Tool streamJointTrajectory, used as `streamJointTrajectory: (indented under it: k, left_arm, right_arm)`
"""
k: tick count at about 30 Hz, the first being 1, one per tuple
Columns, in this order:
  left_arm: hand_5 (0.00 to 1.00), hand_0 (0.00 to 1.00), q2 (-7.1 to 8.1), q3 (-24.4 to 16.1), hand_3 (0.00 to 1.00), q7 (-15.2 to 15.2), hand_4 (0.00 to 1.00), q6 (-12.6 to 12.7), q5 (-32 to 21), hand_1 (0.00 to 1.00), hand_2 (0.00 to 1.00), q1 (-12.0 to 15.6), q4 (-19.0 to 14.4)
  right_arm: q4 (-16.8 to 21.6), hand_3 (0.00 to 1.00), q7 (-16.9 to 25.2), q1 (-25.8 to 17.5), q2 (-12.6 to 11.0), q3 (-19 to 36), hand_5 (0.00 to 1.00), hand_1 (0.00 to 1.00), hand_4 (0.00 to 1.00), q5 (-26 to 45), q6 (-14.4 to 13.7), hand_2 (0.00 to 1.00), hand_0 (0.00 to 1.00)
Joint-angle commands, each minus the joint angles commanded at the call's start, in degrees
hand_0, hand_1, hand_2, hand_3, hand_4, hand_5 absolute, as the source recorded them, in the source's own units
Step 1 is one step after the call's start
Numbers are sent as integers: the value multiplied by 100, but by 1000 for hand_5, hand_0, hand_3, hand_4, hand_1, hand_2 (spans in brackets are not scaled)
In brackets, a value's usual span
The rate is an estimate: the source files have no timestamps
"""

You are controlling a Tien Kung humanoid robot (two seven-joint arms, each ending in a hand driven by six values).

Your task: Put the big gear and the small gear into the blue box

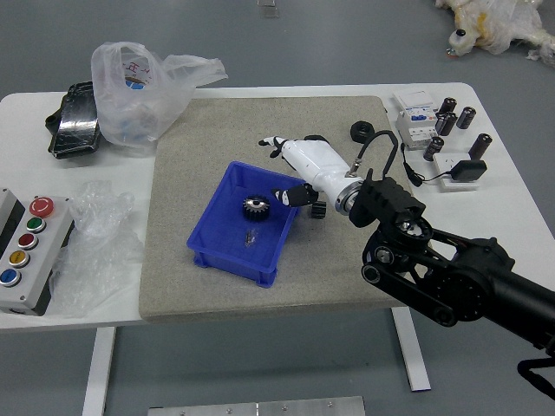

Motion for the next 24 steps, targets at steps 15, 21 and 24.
streamJointTrajectory:
  k: [15, 21, 24]
  left_arm:
    - [376, 695, -3, 8, 665, -14, 636, 7, -28, 623, 572, 15, 5]
    - [376, 695, -3, 3, 665, -9, 636, 0, -8, 623, 571, -3, 1]
    - [376, 695, -5, -7, 665, 1, 636, -5, 5, 623, 571, 0, -3]
  right_arm:
    - [-138, 878, -45, -877, -270, 523, 96, 728, 748, 227, 50, 775, 366]
    - [-292, 877, -47, -704, -104, 154, 98, 729, 750, 374, 110, 775, 365]
    - [-406, 877, -61, -608, -51, -24, 98, 729, 750, 481, 139, 775, 365]
